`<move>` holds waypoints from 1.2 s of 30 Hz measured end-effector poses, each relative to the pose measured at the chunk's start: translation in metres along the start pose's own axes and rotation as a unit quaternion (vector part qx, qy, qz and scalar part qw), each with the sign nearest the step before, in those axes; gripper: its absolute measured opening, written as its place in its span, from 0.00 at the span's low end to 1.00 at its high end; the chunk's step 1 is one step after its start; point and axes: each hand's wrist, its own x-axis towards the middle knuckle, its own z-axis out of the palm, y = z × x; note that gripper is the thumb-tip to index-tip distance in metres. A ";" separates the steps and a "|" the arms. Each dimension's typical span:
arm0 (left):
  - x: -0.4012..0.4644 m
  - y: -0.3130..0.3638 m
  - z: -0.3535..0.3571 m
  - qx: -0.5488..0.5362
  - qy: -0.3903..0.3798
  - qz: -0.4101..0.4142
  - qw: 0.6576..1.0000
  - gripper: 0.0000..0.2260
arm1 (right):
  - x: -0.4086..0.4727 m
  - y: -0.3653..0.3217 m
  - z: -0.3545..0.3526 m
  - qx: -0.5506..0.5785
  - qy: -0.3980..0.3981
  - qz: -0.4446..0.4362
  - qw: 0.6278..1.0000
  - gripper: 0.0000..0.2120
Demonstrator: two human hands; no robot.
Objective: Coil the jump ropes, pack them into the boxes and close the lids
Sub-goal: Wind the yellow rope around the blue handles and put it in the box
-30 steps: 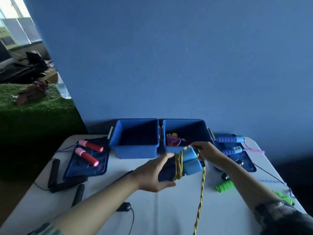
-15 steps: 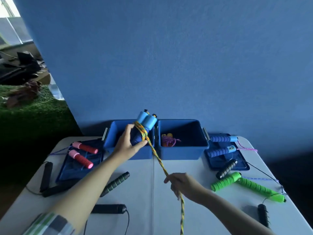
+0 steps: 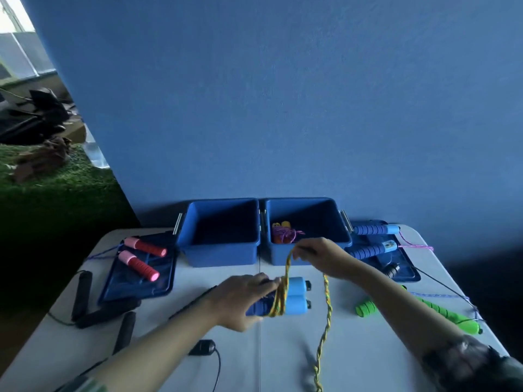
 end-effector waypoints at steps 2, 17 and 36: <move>-0.002 0.011 -0.003 -0.066 0.034 0.008 0.997 0.30 | 0.001 0.019 0.004 0.050 0.004 0.023 0.998 0.09; 0.002 -0.028 -0.026 -0.218 0.202 -0.215 0.930 0.30 | -0.032 0.014 0.082 0.307 -0.078 0.162 0.935 0.11; -0.007 -0.001 0.017 -0.041 0.050 -0.057 0.996 0.24 | 0.015 0.031 0.035 -0.023 -0.026 0.017 0.999 0.07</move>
